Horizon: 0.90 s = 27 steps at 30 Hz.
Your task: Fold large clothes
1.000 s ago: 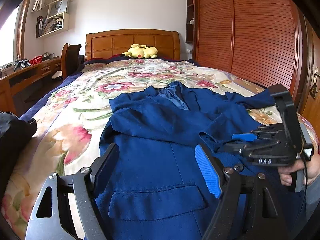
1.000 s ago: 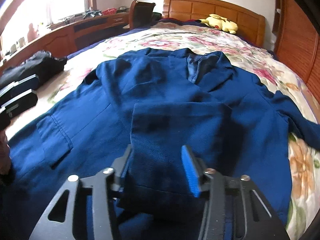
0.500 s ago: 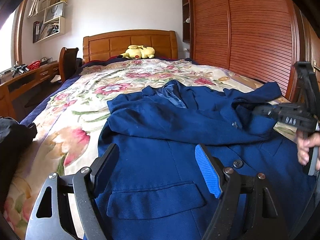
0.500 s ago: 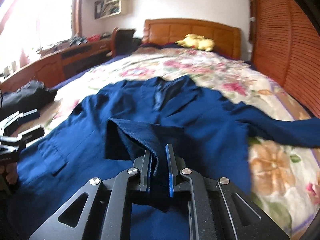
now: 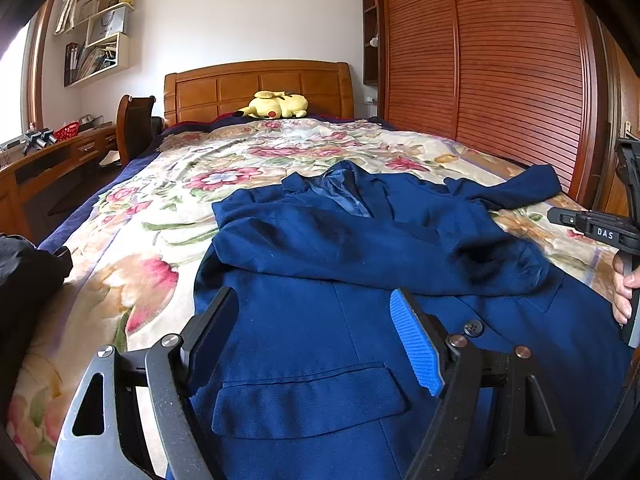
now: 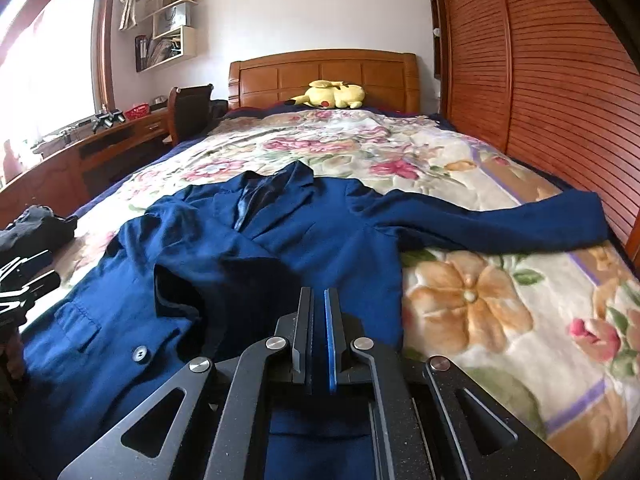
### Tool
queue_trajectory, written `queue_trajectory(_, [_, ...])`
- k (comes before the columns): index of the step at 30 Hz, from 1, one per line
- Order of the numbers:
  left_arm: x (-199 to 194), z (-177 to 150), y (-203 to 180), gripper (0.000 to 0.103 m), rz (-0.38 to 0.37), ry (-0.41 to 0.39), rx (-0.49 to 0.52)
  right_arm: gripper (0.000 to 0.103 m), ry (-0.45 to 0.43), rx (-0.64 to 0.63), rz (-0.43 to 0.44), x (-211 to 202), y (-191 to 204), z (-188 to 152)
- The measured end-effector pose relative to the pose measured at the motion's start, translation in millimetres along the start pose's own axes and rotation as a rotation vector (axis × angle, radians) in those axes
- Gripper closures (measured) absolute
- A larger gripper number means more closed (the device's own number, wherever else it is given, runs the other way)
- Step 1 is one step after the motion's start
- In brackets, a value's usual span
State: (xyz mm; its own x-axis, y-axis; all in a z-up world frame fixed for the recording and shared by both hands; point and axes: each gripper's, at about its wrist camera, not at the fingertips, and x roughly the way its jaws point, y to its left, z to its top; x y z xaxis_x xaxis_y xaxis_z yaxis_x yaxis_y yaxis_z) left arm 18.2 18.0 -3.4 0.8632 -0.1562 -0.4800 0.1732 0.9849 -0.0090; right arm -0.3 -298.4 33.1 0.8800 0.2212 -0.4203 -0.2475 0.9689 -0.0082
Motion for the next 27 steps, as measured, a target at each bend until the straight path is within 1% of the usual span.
queue_trajectory(1, [0.7,0.5,0.1,0.024,-0.001,0.001,-0.002,0.098,-0.004,-0.012,0.012,-1.6,5.6,1.5])
queue_trajectory(2, [1.1,0.8,0.2,0.024,-0.003,0.001,-0.005,0.093,-0.004,-0.034,0.024,-2.5,13.5,3.7])
queue_trajectory(3, [0.9,0.6,1.0,0.024,-0.004,0.001,-0.006,0.075,0.000,-0.054,0.030,-1.4,20.3,4.6])
queue_trajectory(4, [1.1,0.7,0.8,0.024,-0.005,0.001,-0.007,0.065,0.007,-0.078,0.037,1.3,29.8,5.0])
queue_trajectory(5, [1.0,0.7,1.1,0.024,-0.005,0.001,-0.006,0.050,0.016,-0.098,0.053,3.9,37.5,5.2])
queue_trajectory(6, [1.4,0.7,0.8,0.024,-0.006,0.002,-0.006,0.046,0.029,-0.115,0.074,7.9,46.1,5.5])
queue_trajectory(8, [1.0,0.9,1.1,0.024,-0.007,0.000,-0.009,0.046,0.068,-0.153,0.121,19.2,62.5,6.9])
queue_trajectory(10, [1.1,0.8,2.2,0.024,-0.011,-0.001,-0.015,0.046,0.116,-0.219,0.180,30.4,84.4,3.2])
queue_trajectory(12, [1.0,0.4,3.7,0.024,-0.017,-0.001,-0.021,0.046,0.167,-0.286,0.189,43.4,98.5,-0.6])
queue_trajectory(14, [1.2,-0.1,5.2,0.024,-0.023,0.001,-0.028,0.046,0.231,-0.323,0.191,58.9,107.1,-5.0])
queue_trajectory(16, [0.9,-0.2,5.9,0.024,-0.029,0.001,-0.032,0.046,0.261,-0.351,0.161,68.1,109.3,-8.9])
queue_trajectory(17, [0.4,-0.4,6.2,0.024,-0.031,-0.001,-0.034,0.046,0.273,-0.362,0.142,72.4,108.6,-10.6])
queue_trajectory(19, [-0.2,-0.7,5.8,0.024,-0.034,-0.002,-0.033,0.062,0.285,-0.359,0.133,80.1,105.9,-9.3])
queue_trajectory(20, [-1.0,-1.2,6.3,0.024,-0.035,-0.003,-0.032,0.074,0.289,-0.364,0.137,81.6,106.5,-8.9])
queue_trajectory(21, [-1.3,-1.4,6.1,0.024,-0.036,-0.003,-0.030,0.097,0.287,-0.373,0.136,81.6,105.8,-9.4])
queue_trajectory(22, [-1.3,-1.3,5.5,0.024,-0.037,-0.002,-0.027,0.100,0.279,-0.377,0.133,81.7,107.1,-6.0])
queue_trajectory(24, [-0.8,-0.9,4.9,0.024,-0.035,-0.001,-0.024,0.100,0.235,-0.325,0.134,73.3,98.7,3.0])
queue_trajectory(27, [-2.2,0.3,2.7,0.024,-0.042,-0.004,-0.019,0.100,0.155,-0.251,0.091,61.1,79.1,15.7])
